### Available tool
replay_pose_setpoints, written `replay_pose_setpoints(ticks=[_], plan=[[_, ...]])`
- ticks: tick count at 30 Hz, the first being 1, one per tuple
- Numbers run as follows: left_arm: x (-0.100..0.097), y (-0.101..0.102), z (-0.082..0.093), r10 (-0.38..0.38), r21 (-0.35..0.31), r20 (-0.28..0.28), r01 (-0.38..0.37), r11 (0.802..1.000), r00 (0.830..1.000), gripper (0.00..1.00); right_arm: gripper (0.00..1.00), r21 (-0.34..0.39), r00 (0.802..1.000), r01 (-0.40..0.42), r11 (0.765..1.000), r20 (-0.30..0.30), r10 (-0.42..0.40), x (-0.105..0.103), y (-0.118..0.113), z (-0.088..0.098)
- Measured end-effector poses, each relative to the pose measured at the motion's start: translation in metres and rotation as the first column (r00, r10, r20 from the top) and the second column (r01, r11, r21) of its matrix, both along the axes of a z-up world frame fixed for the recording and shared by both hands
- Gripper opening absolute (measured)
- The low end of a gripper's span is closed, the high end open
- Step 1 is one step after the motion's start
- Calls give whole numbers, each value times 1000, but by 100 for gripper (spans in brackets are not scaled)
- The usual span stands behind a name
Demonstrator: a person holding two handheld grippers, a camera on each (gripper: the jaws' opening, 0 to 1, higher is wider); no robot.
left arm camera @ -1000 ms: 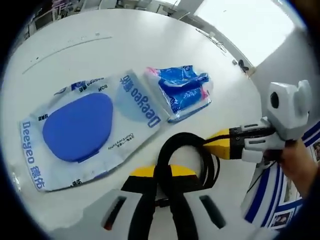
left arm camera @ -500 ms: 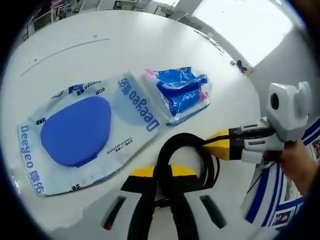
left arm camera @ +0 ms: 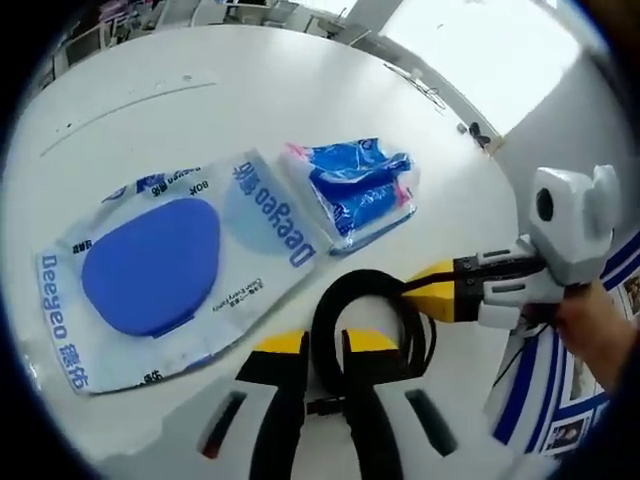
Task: Arrange the tabletop items into an orderly group along one side of the table until the central work area is clear of visible clutter.
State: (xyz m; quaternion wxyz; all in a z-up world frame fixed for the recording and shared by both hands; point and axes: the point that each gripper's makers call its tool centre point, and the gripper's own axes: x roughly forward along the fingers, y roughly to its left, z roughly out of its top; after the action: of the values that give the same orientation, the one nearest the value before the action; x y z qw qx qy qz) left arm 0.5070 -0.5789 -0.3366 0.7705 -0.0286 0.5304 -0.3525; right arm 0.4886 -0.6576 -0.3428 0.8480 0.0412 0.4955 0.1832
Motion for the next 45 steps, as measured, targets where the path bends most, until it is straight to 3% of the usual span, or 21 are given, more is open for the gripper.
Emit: replay_pose_setpoints(ticks=[14,26,45], plan=[[-1,-1,1,-3,-3,4,3,1000,1000,11,3,-5,1000,1,1000,6,-1,-2,-2,-1],[-2,1,3,-5,-10,11,5,1000,1000,18,11,-28,1000,-10,1000,22,11,-4,-4,1],[-5,4,23,-23,-30,49,25,999,999,33,24,-38,997,-1,999,77,4,-1,-6,24]])
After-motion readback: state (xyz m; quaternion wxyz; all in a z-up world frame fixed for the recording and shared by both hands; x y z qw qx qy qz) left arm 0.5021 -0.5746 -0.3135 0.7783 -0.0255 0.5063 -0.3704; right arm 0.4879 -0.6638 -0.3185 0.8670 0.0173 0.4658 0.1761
